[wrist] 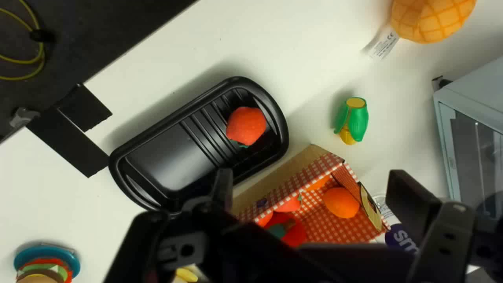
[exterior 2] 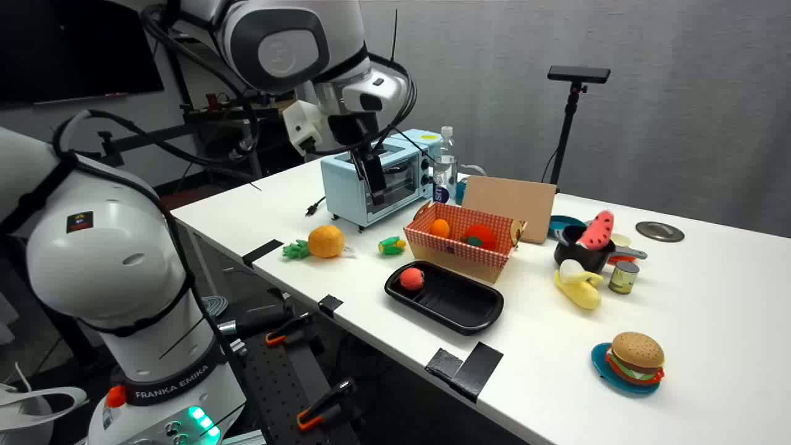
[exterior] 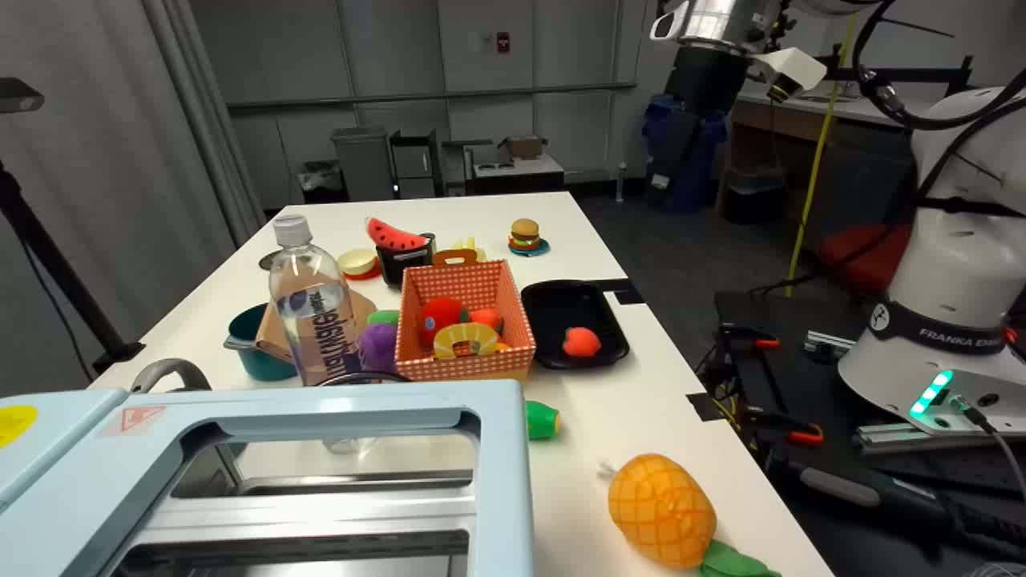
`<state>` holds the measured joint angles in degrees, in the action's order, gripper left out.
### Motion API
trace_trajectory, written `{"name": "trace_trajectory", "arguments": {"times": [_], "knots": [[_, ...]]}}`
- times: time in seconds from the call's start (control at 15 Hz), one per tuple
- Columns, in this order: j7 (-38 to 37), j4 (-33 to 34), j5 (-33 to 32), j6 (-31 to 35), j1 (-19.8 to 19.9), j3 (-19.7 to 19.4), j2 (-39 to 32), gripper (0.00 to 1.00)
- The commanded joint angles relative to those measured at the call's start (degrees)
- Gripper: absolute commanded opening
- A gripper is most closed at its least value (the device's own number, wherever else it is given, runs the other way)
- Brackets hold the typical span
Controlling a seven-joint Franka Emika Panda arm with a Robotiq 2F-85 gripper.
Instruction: Take the orange out of the box and put it on the tray
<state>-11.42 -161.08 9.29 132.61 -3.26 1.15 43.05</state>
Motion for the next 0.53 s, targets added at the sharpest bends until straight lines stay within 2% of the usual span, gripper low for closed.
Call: {"name": "trace_trajectory", "arguments": {"times": [0.0,0.47], "knots": [[0.44,0.32,0.56,-0.33,0.62,0.59,-0.22,1.0],[0.42,0.13,0.53,-0.44,0.62,0.59,-1.17,1.0]]}}
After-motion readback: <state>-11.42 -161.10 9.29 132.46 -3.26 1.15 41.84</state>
